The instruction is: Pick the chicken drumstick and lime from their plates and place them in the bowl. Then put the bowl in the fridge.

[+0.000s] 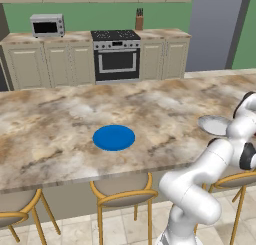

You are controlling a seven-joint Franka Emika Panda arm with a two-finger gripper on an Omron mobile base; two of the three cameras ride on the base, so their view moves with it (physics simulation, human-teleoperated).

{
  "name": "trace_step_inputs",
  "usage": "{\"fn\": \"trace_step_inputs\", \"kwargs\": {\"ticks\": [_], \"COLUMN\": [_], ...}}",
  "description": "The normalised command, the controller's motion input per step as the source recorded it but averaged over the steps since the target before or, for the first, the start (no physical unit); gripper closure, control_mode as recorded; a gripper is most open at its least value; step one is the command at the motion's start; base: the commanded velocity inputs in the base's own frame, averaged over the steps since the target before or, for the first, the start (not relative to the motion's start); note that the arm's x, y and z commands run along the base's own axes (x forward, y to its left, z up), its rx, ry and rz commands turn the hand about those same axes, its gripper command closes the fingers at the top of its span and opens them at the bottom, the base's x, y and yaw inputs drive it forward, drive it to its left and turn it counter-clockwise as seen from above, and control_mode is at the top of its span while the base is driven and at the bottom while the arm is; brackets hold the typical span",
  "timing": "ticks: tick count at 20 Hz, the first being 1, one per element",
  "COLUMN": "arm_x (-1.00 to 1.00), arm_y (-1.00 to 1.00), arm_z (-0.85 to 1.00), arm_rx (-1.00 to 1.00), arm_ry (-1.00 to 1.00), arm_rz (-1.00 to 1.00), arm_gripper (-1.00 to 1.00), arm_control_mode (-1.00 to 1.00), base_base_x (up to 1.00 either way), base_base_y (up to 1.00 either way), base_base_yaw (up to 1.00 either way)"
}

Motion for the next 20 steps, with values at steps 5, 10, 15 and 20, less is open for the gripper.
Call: {"fn": "trace_step_inputs", "kwargs": {"ticks": [5, 10, 15, 20], "arm_x": [0.04, 0.00, -0.03, -0.31], "arm_y": [-0.16, -0.15, -0.04, 0.09], "arm_z": [0.02, 0.13, 0.39, 0.45], "arm_rx": [0.03, 0.06, 0.09, 0.08], "arm_ry": [0.05, 0.06, 0.03, 0.00], "arm_rz": [0.00, 0.00, 0.00, 0.01], "arm_gripper": [-1.00, -1.00, -1.00, -1.00], "arm_control_mode": [-1.00, -1.00, -1.00, -1.00], "base_base_x": [0.00, 0.00, 0.00, 0.00], "base_base_y": [0.00, 0.00, 0.00, 0.00], "base_base_yaw": [0.00, 0.00, 0.00, 0.00]}}
